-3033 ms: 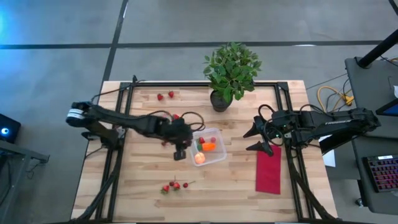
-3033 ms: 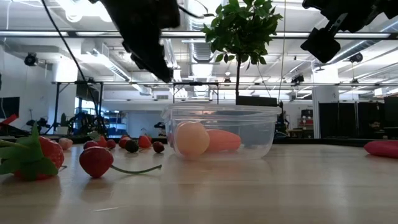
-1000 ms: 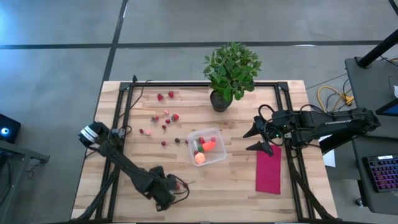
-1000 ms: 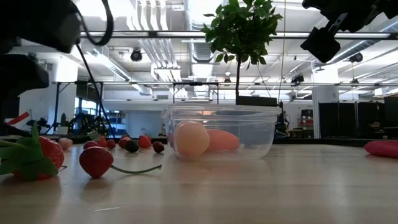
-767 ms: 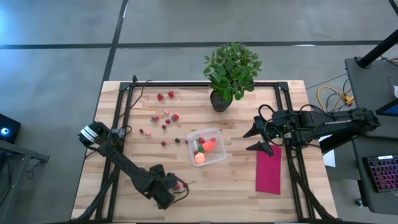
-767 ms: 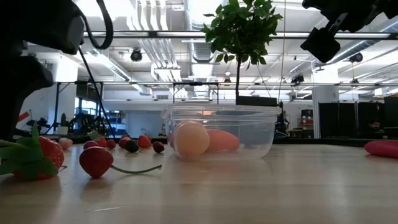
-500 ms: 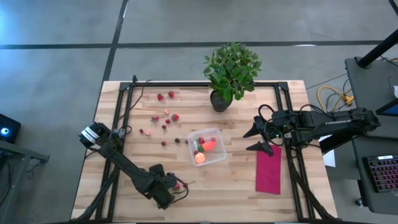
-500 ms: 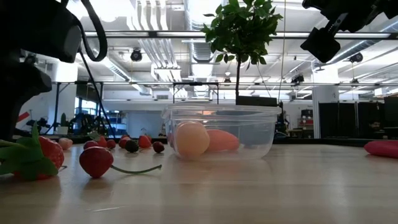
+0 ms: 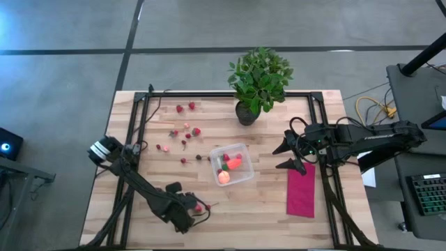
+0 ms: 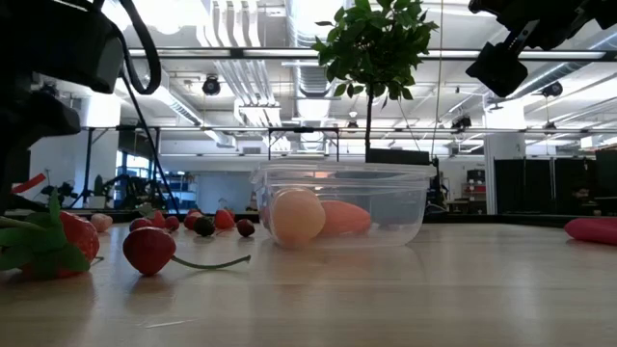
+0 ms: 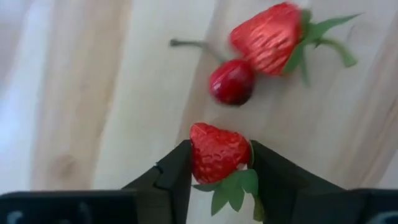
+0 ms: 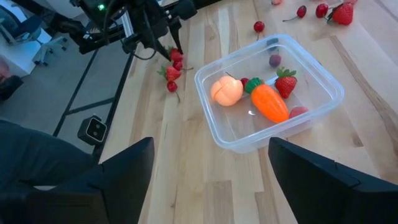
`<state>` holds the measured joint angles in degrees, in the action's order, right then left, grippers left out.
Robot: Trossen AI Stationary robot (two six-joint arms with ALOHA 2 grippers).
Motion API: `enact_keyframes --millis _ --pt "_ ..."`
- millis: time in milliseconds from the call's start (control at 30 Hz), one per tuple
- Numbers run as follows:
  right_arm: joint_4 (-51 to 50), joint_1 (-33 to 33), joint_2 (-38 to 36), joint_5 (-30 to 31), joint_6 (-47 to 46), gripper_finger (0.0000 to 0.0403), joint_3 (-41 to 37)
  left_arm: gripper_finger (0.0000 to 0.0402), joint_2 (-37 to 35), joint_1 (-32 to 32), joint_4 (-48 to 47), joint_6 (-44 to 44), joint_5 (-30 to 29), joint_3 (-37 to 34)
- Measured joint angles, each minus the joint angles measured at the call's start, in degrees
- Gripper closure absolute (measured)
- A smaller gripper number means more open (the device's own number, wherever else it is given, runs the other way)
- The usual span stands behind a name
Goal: Pick and placing Produce into tupperware
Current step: Put the red strawberry into the transparent bin
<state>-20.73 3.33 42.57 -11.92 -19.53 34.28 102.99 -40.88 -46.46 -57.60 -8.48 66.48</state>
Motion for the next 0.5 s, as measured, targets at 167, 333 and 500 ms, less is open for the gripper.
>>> enact_keyframes --millis 167,333,500 --pt "0.01 0.01 -0.02 0.0 0.0 0.009 0.0 0.0286 -4.73 1.24 -6.85 5.82 -1.65 1.29" --pt "0.02 0.0 -0.02 -0.02 0.01 0.0094 0.0 0.0265 -13.14 6.25 -6.96 13.29 -7.68 1.44" --pt "0.02 0.02 -0.02 -0.01 0.0 0.0096 0.0 0.0262 -19.48 17.17 -2.16 31.38 -8.56 1.44"
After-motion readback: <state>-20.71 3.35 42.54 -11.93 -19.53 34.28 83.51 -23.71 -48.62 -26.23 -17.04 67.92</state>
